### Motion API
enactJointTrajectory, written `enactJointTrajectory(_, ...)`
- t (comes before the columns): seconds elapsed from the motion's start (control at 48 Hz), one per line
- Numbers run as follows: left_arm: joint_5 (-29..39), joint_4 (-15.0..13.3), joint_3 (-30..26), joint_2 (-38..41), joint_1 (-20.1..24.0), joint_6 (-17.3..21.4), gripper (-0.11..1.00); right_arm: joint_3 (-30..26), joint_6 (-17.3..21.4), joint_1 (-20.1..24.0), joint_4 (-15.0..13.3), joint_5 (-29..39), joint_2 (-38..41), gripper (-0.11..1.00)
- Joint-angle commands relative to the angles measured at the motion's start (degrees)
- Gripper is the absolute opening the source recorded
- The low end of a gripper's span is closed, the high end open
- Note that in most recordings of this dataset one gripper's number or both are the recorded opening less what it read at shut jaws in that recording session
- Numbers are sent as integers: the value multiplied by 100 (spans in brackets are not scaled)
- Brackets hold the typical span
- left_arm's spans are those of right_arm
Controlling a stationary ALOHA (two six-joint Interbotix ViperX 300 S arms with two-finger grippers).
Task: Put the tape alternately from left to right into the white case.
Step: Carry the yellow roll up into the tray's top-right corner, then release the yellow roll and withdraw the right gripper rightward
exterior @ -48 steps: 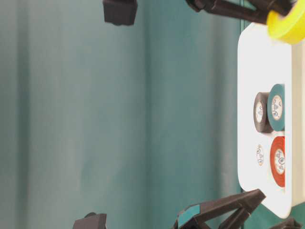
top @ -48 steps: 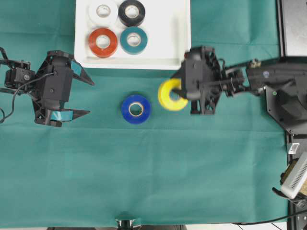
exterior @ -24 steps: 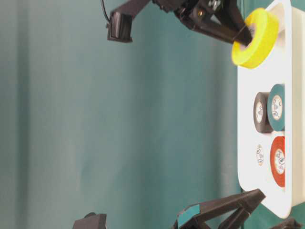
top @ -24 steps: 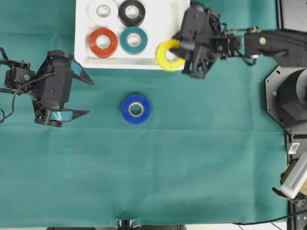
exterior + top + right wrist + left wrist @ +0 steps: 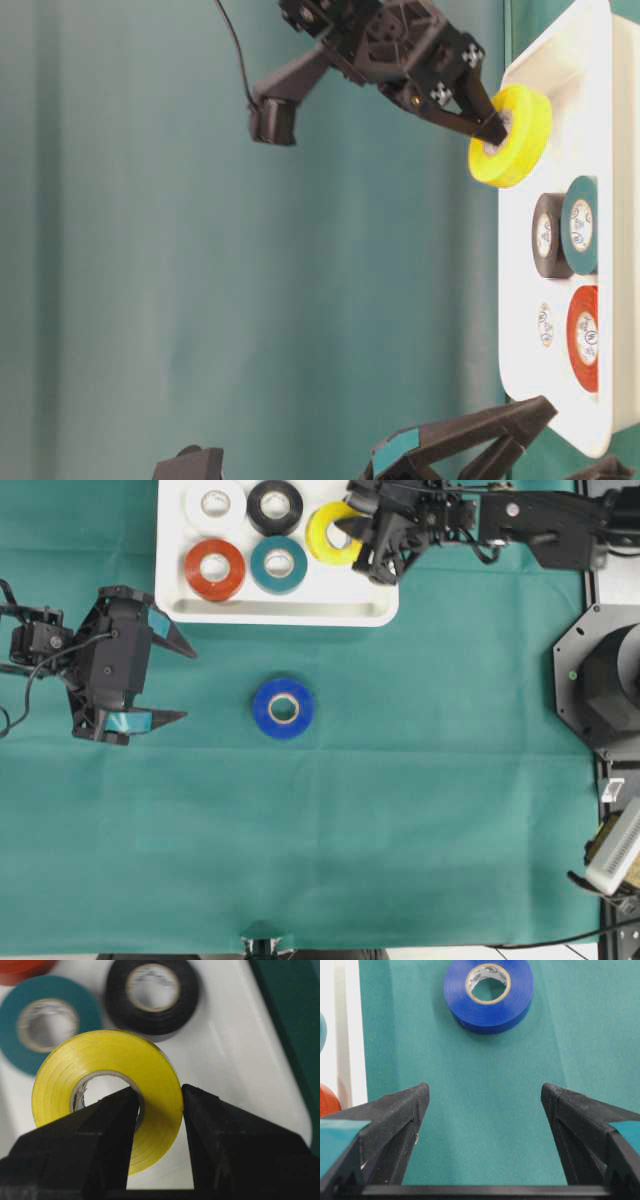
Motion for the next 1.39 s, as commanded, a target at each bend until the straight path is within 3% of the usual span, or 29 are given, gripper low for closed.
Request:
enactJointTrajectory(0.0, -44, -9, -70, -62, -18, -9, 99, -255, -9, -132, -44, -44, 44, 2)
enactJointTrajectory(0.416, -44, -9, -70, -62, -18, -9, 99, -510, -9, -782, -132, -9, 527, 2)
enactJointTrajectory(0.999, -44, -9, -105, -62, -9, -9, 99, -483, 0, -800, -132, 18, 554, 3)
enactJointTrajectory(1.082, -44, -9, -114, -62, -18, -9, 99, -475, 9, -800, -132, 18, 545, 16)
enactJointTrajectory(1.311, -44, -9, -123, -62, -9, 0, 99, -325, 26, -729, -132, -18, 378, 81)
enactJointTrajectory(1.374, -44, -9, -132, -62, -9, 0, 99, -272, 26, -703, -132, -18, 299, 87)
